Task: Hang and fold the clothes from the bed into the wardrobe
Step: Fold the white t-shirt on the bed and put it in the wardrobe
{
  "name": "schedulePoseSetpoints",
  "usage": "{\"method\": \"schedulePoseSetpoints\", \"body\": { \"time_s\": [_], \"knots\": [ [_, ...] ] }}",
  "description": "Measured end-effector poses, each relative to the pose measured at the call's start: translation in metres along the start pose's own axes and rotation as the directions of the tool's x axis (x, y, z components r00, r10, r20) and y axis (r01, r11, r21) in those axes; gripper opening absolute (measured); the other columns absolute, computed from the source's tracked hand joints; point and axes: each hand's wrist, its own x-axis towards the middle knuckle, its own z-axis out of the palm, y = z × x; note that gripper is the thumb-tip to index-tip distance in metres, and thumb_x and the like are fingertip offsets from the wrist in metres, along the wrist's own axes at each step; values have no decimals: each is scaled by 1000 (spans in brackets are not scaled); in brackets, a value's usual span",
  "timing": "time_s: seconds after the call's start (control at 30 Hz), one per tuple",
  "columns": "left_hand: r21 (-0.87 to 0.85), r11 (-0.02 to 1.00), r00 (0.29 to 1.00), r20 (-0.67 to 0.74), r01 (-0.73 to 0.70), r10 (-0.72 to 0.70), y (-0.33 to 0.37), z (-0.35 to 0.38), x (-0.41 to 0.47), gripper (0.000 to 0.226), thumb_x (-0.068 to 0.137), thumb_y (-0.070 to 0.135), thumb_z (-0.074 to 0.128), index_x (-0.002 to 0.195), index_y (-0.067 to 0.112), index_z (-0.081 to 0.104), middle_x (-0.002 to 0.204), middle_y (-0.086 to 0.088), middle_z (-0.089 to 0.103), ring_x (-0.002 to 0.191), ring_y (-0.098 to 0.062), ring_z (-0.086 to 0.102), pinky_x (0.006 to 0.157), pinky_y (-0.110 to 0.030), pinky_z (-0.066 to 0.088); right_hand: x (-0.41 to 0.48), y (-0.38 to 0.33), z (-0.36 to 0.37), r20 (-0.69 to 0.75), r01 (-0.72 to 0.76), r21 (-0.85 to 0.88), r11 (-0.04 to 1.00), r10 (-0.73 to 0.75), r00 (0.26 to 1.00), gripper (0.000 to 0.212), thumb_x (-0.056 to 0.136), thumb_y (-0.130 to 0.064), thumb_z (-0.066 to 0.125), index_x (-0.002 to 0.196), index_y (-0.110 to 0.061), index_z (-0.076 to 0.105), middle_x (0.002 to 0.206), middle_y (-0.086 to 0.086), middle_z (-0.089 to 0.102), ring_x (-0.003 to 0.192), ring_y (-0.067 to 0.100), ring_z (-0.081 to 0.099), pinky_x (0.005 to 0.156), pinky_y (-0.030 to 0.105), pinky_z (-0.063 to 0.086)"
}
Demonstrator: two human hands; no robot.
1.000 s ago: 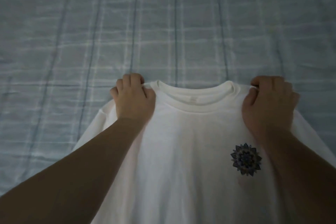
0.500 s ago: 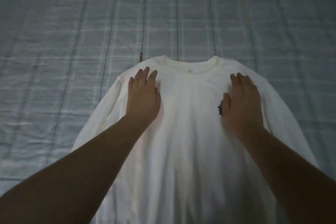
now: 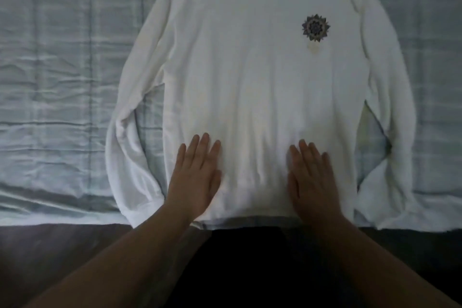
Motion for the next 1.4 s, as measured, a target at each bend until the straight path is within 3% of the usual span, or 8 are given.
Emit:
{"method": "schedulePoseSetpoints", "body": {
  "time_s": [0.2, 0.53, 0.63, 0.77, 0.9, 1.03, 1.2, 1.4],
  "knots": [
    [70, 997, 999, 40, -21, 19, -22, 23, -29, 59, 103, 40, 33, 158, 19, 22, 163, -16, 19, 152, -33, 11, 121, -53, 15, -21, 23, 14, 38, -49, -117, 992, 53, 998, 59, 97, -32, 36, 153, -10, 34, 159, 11, 30, 146, 32, 30, 120, 52, 18],
    [183, 983, 993, 116, 13, -35, -36, 24, -46, 62, 102, 46, 19, 159, 27, 4, 165, -13, 8, 153, -31, -1, 123, -52, 7, -50, 37, 9, 113, -108, -145, 984, 125, 986, 61, 96, -36, 34, 153, -16, 36, 159, 10, 33, 145, 32, 31, 119, 51, 17],
    [191, 982, 993, 116, -7, -15, -43, 24, -49, 62, 102, 45, 22, 159, 26, 8, 164, -15, 15, 153, -33, 2, 122, -54, 9, -50, 33, 6, 102, -123, -108, 986, 134, 986, 62, 95, -37, 33, 152, -14, 35, 159, 12, 32, 145, 33, 31, 120, 51, 18],
    [132, 991, 998, 62, 18, -27, -32, 17, -49, 62, 101, 43, 26, 159, 24, 14, 164, -17, 16, 152, -36, 4, 122, -56, 9, -43, 23, -13, -15, -68, 2, 998, 68, 998, 57, 97, -27, 38, 152, -11, 34, 161, 13, 27, 150, 29, 21, 123, 48, 13],
    [48, 994, 995, 9, 99, -99, 1, 12, -43, 66, 100, 39, 31, 158, 16, 11, 164, -20, 10, 153, -35, 1, 122, -55, 8, -34, 21, -19, -45, -75, -35, 997, 73, 996, 57, 99, -26, 37, 153, -10, 32, 161, 15, 24, 151, 29, 16, 123, 50, 14],
    [54, 974, 975, 35, 218, -220, 7, 30, -42, 67, 98, 43, 26, 158, 17, 10, 165, -17, 10, 153, -33, 3, 122, -55, 8, -37, 35, 7, 20, -166, -95, 981, 169, 985, 61, 97, -31, 34, 154, -9, 28, 161, 16, 25, 149, 34, 21, 121, 52, 16],
    [86, 981, 983, 35, 176, -180, -5, 37, -46, 65, 99, 45, 29, 158, 20, 20, 164, -14, 15, 153, -33, 8, 122, -56, 8, -46, 51, 14, 128, -177, -203, 963, 205, 970, 64, 100, -42, 21, 159, -18, 12, 165, 10, 13, 152, 28, 12, 123, 49, 11],
    [93, 972, 965, 135, 215, -226, 2, 23, -42, 67, 98, 50, 21, 159, 23, 11, 166, -13, 7, 153, -32, 0, 121, -57, 6, -35, 32, -2, 157, -229, -189, 955, 259, 953, 66, 96, -43, 30, 156, -17, 21, 163, 13, 21, 150, 31, 15, 121, 56, 11]
  ]
}}
